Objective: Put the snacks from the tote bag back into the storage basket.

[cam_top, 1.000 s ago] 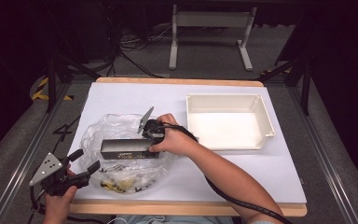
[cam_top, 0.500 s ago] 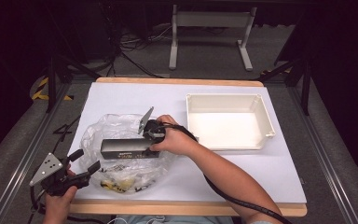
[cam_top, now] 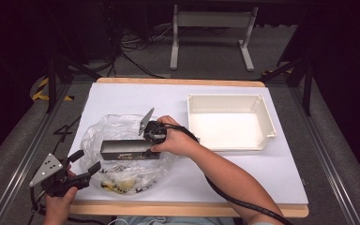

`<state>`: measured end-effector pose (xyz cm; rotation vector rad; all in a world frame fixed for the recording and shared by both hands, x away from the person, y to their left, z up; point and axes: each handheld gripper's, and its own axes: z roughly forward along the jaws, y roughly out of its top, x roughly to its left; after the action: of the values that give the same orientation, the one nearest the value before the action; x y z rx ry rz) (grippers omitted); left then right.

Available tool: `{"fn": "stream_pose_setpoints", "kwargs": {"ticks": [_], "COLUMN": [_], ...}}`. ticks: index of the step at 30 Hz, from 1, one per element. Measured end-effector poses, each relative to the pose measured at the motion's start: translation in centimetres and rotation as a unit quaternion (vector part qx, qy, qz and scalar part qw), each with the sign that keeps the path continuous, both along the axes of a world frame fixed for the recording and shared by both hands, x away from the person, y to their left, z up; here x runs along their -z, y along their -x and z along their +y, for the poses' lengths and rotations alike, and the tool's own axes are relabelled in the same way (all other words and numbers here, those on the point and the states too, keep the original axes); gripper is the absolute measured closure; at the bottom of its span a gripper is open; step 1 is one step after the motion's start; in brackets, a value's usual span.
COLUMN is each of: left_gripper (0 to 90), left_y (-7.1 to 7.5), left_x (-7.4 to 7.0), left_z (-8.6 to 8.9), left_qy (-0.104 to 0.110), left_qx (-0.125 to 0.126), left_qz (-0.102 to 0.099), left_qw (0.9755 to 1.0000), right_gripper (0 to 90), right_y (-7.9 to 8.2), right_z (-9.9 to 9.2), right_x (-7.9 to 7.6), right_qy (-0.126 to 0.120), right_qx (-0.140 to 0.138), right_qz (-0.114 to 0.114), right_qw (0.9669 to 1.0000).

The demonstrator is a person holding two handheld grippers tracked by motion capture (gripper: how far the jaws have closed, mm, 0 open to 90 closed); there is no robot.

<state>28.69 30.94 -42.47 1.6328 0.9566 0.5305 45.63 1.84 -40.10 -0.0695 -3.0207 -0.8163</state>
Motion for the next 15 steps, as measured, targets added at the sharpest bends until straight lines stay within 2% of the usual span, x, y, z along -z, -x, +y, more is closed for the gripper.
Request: {"fn": "stream_pose_setpoints", "kwargs": {"ticks": [8,15], "left_gripper": [20.1,20.1], "left_y": [0.0,0.0], "left_x": [0.0,0.0], "left_z": [0.0,0.0], "left_qy": [0.000,0.002], "left_qx": [0.001,0.001], "left_qz": [0.001,0.002], "left_qw": [1.0000,1.0000], "right_gripper": [43.4,43.4], "right_y": [0.2,0.6], "right_z": [0.0,-0.1], "right_x": [-0.6,-2.2], "right_qy": [0.006,0.000], "right_qx": [-0.003,-0.009], "right_qz": [-0.003,-0.008], "right_qw": [1.0000,0.9999]}}
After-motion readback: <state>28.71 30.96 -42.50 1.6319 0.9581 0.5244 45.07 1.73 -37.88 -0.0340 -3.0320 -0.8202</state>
